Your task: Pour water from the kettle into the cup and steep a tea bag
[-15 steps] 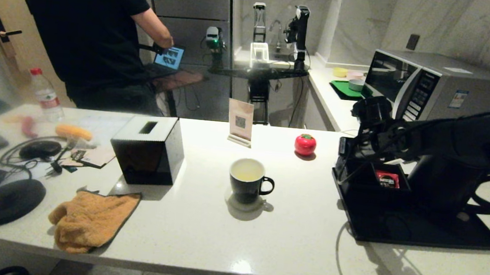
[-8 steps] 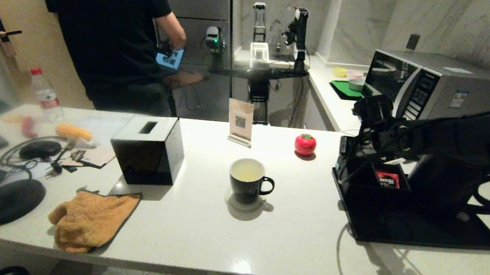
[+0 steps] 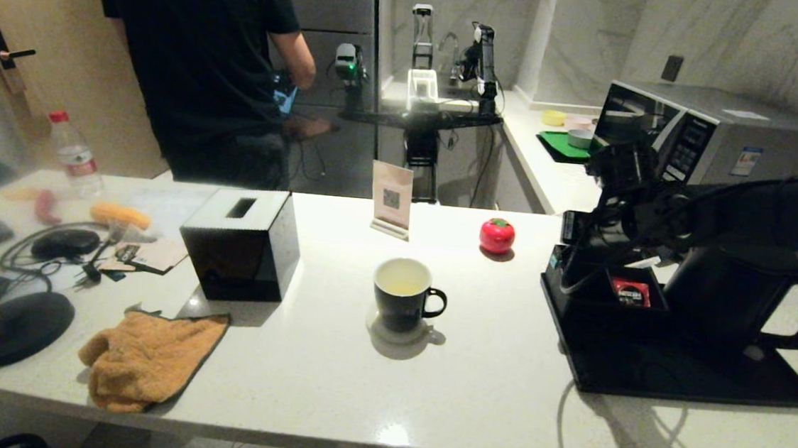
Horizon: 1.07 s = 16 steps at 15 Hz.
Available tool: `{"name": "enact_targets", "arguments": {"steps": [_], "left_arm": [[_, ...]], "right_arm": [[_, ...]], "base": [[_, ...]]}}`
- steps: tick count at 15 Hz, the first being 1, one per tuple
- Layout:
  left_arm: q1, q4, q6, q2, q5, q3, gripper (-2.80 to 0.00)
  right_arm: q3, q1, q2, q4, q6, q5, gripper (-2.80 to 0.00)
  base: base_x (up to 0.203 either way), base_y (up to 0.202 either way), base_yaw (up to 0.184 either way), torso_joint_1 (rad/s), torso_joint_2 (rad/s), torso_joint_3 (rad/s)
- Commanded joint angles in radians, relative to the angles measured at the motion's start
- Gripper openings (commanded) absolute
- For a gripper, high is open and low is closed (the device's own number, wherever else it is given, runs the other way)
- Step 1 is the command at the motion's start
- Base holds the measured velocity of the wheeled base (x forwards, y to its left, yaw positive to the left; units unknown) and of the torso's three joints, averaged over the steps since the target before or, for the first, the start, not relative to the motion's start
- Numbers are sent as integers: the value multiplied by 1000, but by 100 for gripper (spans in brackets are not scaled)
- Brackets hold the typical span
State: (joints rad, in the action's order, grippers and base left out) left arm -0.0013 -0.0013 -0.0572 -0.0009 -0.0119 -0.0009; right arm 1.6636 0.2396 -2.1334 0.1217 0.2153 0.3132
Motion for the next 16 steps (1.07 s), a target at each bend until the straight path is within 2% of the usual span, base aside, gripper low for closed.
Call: {"name": "enact_targets", "arguments": {"steps": [1, 5, 12, 16], "left_arm": [[0, 0, -1, 1, 0, 1, -280], [0, 0, -1, 1, 0, 1, -280], [0, 0, -1, 1, 0, 1, -280], [0, 0, -1, 1, 0, 1, -280]], "right_arm": [[-15, 6, 50, -1, 4, 1, -280], [-39, 24, 102, -27, 4, 2, -280], [-140, 108, 212, -177, -6, 3, -280], [-134, 135, 219, -282, -83, -3, -280]], "base": [[0, 0, 0, 0, 0, 0], [0, 0, 0, 0, 0, 0], [0, 0, 0, 0, 0, 0], [0, 0, 0, 0, 0, 0]]}}
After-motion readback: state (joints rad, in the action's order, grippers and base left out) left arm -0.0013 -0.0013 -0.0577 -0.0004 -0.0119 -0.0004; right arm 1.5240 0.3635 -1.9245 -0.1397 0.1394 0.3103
